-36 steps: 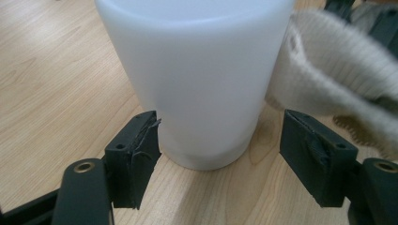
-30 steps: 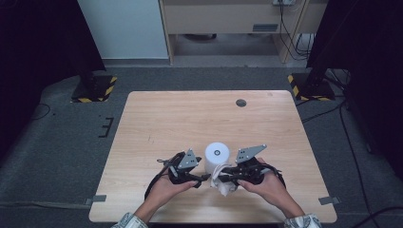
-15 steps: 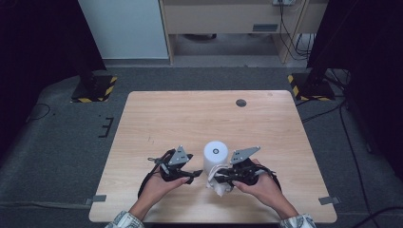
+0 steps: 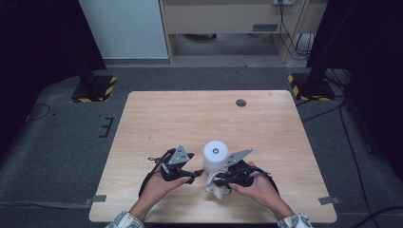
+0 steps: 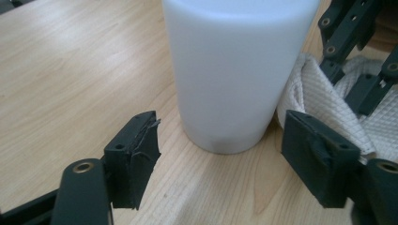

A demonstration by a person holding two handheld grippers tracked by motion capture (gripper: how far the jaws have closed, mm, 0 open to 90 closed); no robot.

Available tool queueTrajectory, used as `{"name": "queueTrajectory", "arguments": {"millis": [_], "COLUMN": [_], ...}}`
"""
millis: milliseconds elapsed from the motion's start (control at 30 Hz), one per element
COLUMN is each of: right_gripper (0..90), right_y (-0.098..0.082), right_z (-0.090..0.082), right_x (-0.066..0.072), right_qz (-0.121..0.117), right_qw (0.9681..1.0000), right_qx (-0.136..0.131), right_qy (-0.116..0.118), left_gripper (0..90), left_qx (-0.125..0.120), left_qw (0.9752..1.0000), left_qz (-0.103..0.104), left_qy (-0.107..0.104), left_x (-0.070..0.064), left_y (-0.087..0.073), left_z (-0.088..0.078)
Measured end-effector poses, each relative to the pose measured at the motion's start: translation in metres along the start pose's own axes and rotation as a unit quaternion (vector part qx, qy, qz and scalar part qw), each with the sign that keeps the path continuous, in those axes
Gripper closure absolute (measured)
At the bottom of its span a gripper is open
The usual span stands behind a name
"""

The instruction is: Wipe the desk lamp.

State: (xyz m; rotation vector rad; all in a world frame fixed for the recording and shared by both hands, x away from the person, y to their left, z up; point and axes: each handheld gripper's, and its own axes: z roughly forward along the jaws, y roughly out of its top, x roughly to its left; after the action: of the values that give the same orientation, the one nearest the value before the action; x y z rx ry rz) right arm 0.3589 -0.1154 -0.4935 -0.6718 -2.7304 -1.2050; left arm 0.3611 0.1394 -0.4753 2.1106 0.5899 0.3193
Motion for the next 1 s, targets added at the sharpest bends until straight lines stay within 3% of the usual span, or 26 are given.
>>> {"name": "queueTrajectory", "arguments": {"millis": [133, 233, 467, 600, 733, 1000], "right_gripper": [75.3, 75.1, 74.7, 75.0, 75.2, 75.2], "right_y": [0.000, 0.000, 0.001, 0.002, 0.003, 0.003], "right_z": [-0.001, -0.001, -0.003, -0.003, -0.005, -0.006], "right_x": [0.001, 0.001, 0.001, 0.002, 0.003, 0.002], "right_qz": [0.002, 0.001, -0.001, -0.002, -0.004, -0.004], "right_qw": [1.0000, 1.0000, 1.0000, 1.0000, 0.9999, 0.9998], "right_qx": [0.001, -0.002, -0.007, -0.010, -0.016, -0.019], "right_qy": [0.000, 0.000, 0.000, 0.000, 0.003, 0.006], "left_gripper": [23.4, 20.4, 17.7, 21.5, 27.6, 30.1], "left_qx": [-0.019, -0.037, -0.050, -0.052, -0.047, -0.029], "left_qw": [0.9998, 0.9992, 0.9980, 0.9976, 0.9968, 0.9974], "left_qz": [0.001, -0.010, -0.020, -0.021, -0.034, -0.037], "left_qy": [-0.004, -0.014, -0.032, -0.041, -0.054, -0.055], "left_x": [-0.001, 0.002, 0.013, 0.016, 0.018, 0.019], "left_y": [0.010, 0.021, 0.047, 0.059, 0.067, 0.070], "left_z": [-0.009, -0.014, -0.005, 0.006, 0.020, 0.033]}}
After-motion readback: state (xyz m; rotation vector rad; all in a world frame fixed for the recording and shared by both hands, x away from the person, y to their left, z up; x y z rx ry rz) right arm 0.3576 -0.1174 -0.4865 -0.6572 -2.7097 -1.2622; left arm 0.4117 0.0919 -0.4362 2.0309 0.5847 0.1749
